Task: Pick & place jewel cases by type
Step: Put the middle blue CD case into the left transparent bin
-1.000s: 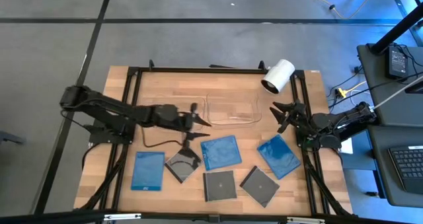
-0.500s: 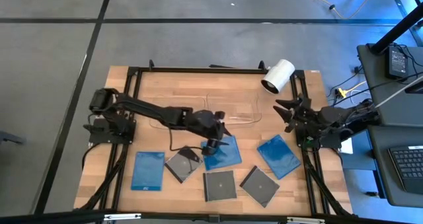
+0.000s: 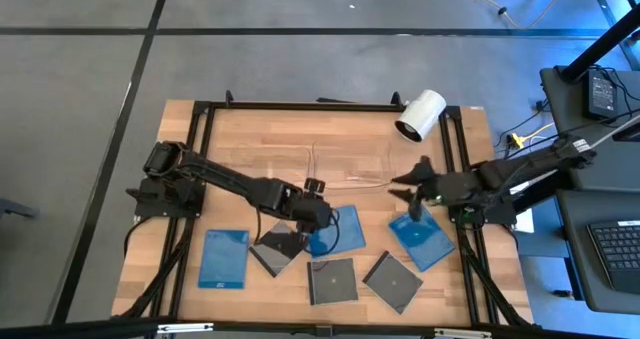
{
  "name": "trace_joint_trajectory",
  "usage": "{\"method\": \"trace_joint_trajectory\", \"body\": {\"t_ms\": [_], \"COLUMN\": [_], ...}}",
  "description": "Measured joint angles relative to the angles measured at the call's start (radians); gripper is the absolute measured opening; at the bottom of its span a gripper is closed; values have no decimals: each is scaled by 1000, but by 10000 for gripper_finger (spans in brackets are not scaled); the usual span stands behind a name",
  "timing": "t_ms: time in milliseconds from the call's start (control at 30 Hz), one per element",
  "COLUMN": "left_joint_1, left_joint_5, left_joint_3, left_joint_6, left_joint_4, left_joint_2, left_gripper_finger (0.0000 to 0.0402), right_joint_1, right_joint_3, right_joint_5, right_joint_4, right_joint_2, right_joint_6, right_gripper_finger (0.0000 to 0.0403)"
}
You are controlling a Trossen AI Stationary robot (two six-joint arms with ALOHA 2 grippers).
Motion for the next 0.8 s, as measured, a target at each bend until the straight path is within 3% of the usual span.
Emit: {"method": "trace_joint_trajectory", "body": {"t_ms": [133, 400, 533, 800], "left_joint_1": [-35, -89, -108, -110], "left_joint_5": [0, 4, -6, -57], "left_joint_3": [-2, -2, -2, -2], "left_joint_6": [0, 79, 76, 117], "left_joint_4": [-35, -94, -80, -90], "left_joint_2": [27, 119, 158, 205], "left_gripper_finger": [169, 169, 169, 169], "right_joint_1": [3, 47, 64, 64], "right_joint_3": [5, 6, 6, 6], "right_joint_5": [-74, -100, -158, -167], "right_joint_4": [-1, 111, 207, 306], "right_joint_2": [165, 463, 567, 686], "right_joint_6": [-3, -130, -177, -170], "right_gripper_finger": [170, 170, 170, 170]}}
